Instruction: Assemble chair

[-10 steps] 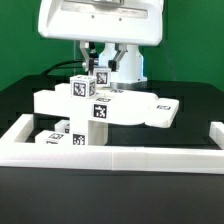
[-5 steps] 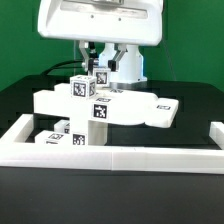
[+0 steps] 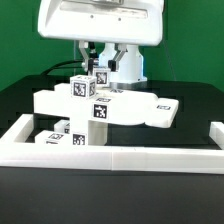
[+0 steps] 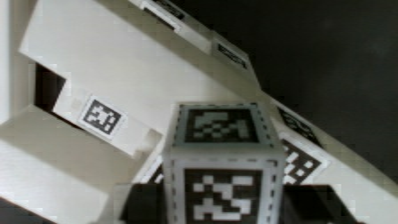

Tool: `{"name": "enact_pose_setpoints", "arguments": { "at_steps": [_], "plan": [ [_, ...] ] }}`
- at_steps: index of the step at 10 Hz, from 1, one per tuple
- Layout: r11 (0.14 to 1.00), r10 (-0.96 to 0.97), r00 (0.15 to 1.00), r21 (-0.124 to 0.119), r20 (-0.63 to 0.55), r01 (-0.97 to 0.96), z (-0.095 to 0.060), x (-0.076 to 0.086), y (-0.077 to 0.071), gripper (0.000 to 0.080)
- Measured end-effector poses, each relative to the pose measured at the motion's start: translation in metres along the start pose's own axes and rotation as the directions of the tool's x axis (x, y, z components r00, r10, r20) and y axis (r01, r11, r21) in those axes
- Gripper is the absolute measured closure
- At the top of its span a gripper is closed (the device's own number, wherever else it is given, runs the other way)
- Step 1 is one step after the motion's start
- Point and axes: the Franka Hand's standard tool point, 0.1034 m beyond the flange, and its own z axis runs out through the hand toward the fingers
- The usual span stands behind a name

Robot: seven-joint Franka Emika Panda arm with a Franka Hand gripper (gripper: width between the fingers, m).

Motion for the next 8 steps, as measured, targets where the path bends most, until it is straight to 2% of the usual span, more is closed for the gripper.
{"name": "enact_pose_setpoints", "arguments": {
  "at_steps": [4,8],
  "plan": [
    [0.968,0.253,0.968,0.001,0.0,-0.253,0.0,0.0002,-0.0005,0.0511],
    [0.87,0.494,0.87,0.002,0.0,-0.494,0.0,0.0003,-0.0007,0.0511]
  ]
}}
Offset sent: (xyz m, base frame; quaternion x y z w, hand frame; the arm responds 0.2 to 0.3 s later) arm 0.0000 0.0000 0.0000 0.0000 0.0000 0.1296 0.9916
